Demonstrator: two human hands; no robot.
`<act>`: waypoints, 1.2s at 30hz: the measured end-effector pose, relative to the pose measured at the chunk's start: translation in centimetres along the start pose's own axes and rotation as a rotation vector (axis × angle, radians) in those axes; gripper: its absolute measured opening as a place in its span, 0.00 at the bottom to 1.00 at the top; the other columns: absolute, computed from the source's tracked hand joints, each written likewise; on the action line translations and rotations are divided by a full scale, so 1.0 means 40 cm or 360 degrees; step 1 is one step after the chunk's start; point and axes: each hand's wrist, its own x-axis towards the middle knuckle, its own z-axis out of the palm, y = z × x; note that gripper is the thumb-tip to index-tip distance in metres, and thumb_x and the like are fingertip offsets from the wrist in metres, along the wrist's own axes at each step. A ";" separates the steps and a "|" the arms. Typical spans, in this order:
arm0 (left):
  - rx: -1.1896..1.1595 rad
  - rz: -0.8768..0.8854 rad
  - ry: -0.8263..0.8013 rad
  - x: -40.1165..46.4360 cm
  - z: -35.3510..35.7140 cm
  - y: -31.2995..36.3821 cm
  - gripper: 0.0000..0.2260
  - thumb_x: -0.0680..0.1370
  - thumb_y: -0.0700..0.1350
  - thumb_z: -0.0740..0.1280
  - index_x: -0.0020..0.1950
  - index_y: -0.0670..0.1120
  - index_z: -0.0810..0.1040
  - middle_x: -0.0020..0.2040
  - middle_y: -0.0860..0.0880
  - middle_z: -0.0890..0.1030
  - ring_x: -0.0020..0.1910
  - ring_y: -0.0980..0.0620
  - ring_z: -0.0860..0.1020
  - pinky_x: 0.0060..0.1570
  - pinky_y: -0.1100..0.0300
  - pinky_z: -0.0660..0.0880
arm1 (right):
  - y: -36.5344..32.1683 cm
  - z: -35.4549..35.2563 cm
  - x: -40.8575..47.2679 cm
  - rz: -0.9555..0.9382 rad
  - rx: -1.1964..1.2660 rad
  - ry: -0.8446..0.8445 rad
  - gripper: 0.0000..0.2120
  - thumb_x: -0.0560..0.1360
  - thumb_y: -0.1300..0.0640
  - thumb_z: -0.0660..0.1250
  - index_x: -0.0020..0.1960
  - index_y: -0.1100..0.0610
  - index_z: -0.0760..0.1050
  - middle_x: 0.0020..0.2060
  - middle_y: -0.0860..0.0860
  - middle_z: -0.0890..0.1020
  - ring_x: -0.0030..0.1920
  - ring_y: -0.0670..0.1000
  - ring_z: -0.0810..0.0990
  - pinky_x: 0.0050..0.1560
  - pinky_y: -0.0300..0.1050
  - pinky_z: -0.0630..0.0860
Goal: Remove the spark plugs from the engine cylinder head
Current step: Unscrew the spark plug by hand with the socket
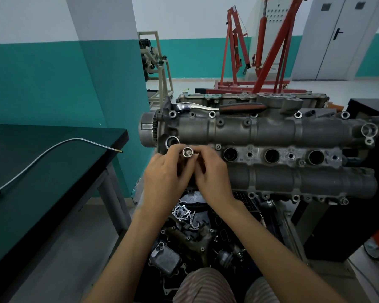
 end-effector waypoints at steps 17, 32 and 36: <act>0.0035 -0.0044 -0.0071 0.005 -0.004 0.010 0.10 0.74 0.43 0.67 0.54 0.41 0.77 0.31 0.54 0.74 0.32 0.54 0.68 0.36 0.68 0.59 | 0.001 0.004 0.002 0.0052 0.0072 0.0013 0.07 0.75 0.60 0.62 0.52 0.58 0.75 0.43 0.45 0.78 0.44 0.42 0.75 0.44 0.33 0.72; -0.0006 0.0004 -0.0039 0.004 -0.007 0.011 0.11 0.76 0.48 0.62 0.50 0.42 0.77 0.31 0.54 0.75 0.33 0.55 0.69 0.37 0.68 0.61 | 0.001 0.005 -0.001 0.0009 0.0050 0.0006 0.07 0.76 0.62 0.62 0.53 0.58 0.74 0.45 0.50 0.79 0.45 0.44 0.76 0.46 0.36 0.73; 0.0041 0.0062 -0.0031 0.006 -0.003 0.006 0.09 0.76 0.44 0.62 0.50 0.41 0.78 0.30 0.53 0.76 0.36 0.54 0.68 0.36 0.67 0.59 | -0.002 0.004 0.002 -0.0047 -0.0036 0.0002 0.13 0.76 0.63 0.60 0.59 0.59 0.74 0.50 0.53 0.80 0.49 0.45 0.75 0.50 0.30 0.68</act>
